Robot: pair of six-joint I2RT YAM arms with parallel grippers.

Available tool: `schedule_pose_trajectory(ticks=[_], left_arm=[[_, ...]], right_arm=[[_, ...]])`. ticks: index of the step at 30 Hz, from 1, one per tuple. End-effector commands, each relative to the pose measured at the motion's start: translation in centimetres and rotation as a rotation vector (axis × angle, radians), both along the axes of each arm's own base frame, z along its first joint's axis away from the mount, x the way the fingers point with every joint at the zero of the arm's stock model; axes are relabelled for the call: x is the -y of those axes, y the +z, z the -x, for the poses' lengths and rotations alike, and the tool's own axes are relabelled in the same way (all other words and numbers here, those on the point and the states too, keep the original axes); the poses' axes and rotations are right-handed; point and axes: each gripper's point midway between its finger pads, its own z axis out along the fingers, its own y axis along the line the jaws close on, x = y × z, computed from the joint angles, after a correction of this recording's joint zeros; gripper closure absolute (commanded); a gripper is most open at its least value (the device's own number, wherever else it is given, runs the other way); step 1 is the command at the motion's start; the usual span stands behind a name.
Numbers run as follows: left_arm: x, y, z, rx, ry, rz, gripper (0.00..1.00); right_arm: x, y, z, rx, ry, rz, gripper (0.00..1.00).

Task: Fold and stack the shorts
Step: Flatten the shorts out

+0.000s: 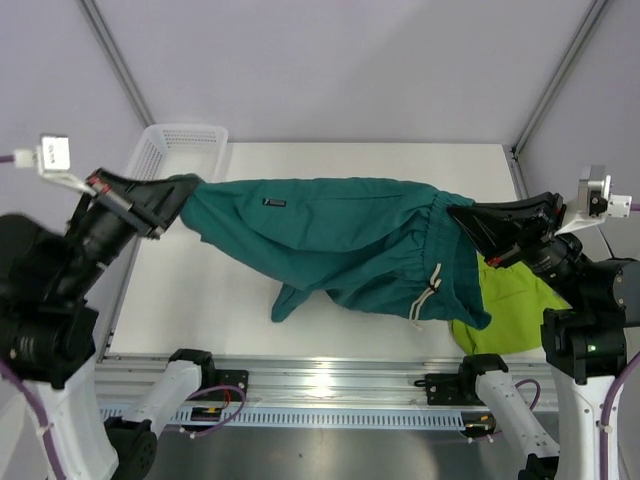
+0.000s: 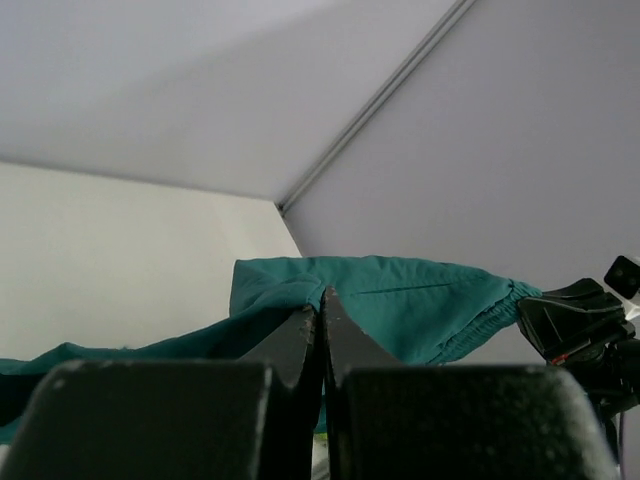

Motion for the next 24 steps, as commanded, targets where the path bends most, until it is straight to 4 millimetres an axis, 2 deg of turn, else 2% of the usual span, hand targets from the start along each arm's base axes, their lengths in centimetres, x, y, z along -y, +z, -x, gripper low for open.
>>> schedule_pose_trajectory(ticks=[1, 4, 6, 7, 8, 10, 13, 16, 17, 18, 20, 21, 22, 23, 24], left_arm=[[-1.7, 3.1, 4.3, 0.169, 0.083, -0.01, 1.0], [-2.8, 4.4, 6.8, 0.266, 0.135, -0.011, 1.0], [-3.4, 5.4, 8.6, 0.33, 0.164, -0.005, 1.0], [-4.1, 5.8, 10.3, 0.384, 0.199, -0.002, 1.0], [-4.5, 6.2, 11.3, 0.424, 0.221, -0.003, 1.0], [-5.5, 6.6, 14.0, 0.494, 0.264, 0.004, 1.0], [-6.8, 7.5, 16.6, 0.565, 0.329, 0.019, 1.0], [-7.5, 8.1, 17.1, 0.605, 0.365, 0.033, 1.0], [-7.8, 8.2, 17.3, 0.619, 0.382, 0.044, 1.0], [-7.8, 7.8, 15.9, 0.6, 0.388, 0.039, 1.0], [-7.7, 7.8, 14.3, 0.58, 0.39, 0.034, 1.0], [-7.4, 6.8, 11.0, 0.511, 0.382, 0.021, 1.0], [-7.2, 6.9, 9.8, 0.503, 0.378, 0.025, 1.0], [-6.9, 5.8, 7.4, 0.453, 0.369, 0.022, 1.0], [-6.5, 4.4, 4.2, 0.383, 0.364, 0.01, 1.0]], right_arm=[[0.2, 2.6, 3.4, 0.119, 0.009, -0.004, 1.0], [0.4, 3.5, 5.2, 0.161, 0.008, -0.007, 1.0], [0.8, 4.4, 7.2, 0.208, -0.004, -0.018, 1.0], [0.9, 4.6, 7.9, 0.221, -0.008, -0.021, 1.0], [1.2, 5.1, 9.4, 0.259, -0.024, -0.031, 1.0], [1.7, 5.4, 10.6, 0.286, -0.056, -0.035, 1.0], [2.5, 6.6, 13.0, 0.339, -0.09, -0.062, 1.0], [2.6, 7.4, 14.6, 0.365, -0.079, -0.082, 1.0], [2.6, 7.5, 14.5, 0.352, -0.075, -0.092, 1.0], [2.7, 7.6, 13.7, 0.328, -0.086, -0.102, 1.0], [2.6, 7.2, 11.3, 0.263, -0.101, -0.099, 1.0], [2.2, 6.5, 8.3, 0.181, -0.093, -0.08, 1.0], [1.9, 6.0, 6.6, 0.136, -0.085, -0.072, 1.0], [1.5, 5.4, 4.8, 0.076, -0.073, -0.069, 1.0], [1.1, 4.6, 1.9, 0.01, -0.064, -0.061, 1.0]])
